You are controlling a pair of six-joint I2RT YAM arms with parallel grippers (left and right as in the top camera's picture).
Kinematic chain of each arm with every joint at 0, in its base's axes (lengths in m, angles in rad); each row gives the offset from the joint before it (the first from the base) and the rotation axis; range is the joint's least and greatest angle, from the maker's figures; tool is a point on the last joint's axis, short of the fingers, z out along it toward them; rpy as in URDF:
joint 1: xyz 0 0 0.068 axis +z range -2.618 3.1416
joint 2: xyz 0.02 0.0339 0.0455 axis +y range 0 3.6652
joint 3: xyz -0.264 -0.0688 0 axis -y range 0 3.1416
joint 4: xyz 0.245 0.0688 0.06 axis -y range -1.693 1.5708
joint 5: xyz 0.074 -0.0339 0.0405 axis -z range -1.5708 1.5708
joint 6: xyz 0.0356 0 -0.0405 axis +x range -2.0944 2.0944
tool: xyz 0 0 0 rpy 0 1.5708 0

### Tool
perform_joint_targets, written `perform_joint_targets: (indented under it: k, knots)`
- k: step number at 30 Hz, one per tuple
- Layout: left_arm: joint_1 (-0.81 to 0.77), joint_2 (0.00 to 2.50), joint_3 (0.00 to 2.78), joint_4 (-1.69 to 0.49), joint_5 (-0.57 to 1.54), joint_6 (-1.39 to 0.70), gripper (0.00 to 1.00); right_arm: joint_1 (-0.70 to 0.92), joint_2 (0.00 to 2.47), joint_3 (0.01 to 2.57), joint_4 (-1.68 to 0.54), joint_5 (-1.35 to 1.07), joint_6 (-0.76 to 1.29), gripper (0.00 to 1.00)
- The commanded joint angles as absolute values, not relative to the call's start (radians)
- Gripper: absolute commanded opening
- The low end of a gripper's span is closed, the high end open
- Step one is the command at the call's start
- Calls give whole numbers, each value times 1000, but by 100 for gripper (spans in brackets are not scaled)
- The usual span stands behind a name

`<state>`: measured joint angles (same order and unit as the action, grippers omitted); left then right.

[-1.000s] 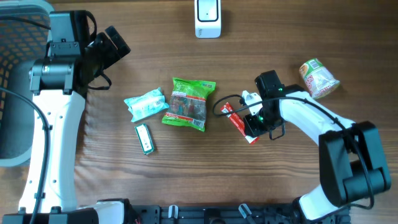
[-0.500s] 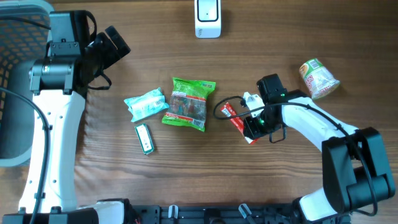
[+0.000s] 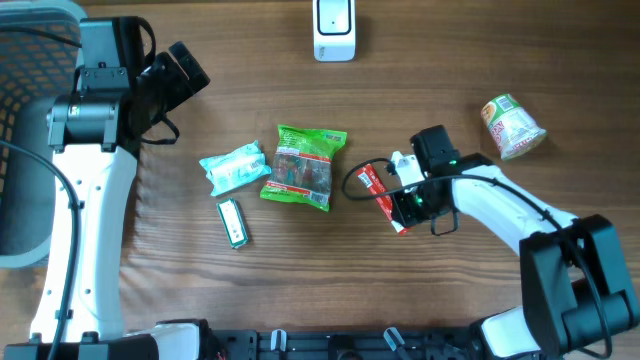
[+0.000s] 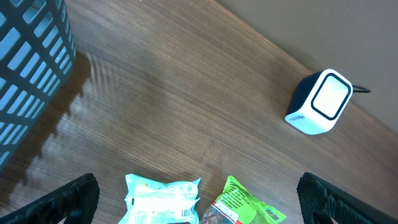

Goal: Scan the item barcode

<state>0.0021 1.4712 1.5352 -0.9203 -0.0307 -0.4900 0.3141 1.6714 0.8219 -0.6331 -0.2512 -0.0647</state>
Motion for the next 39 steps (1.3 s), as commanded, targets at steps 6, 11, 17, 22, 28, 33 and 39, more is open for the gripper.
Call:
perform_joint_targets:
  k: [6,11,17,22,28,33,39]
  knots:
    - [7,1453,1551,-918,-27,-471,100,453,1761,722,-618,41,3,29]
    - [7,1453,1551,-918,-27,-471,100,453,1761,722,-613,19,3,20]
    - [7,1453,1551,-918,-27,-471,100,451,1744,775,-659,4,6,4]
    - [7,1453,1551,-918,-27,-471,100,451,1639,927,-726,31,70,4]
    - [7,1453,1551,-918,-27,-471,100,450,1486,968,-670,25,82,4]
    - [7,1453,1551,-918,-27,-471,100,450,1393,991,-699,14,81,4]
    - [7,1453,1551,-918,-27,-471,100,450,1423,1247,-862,4,78,4]
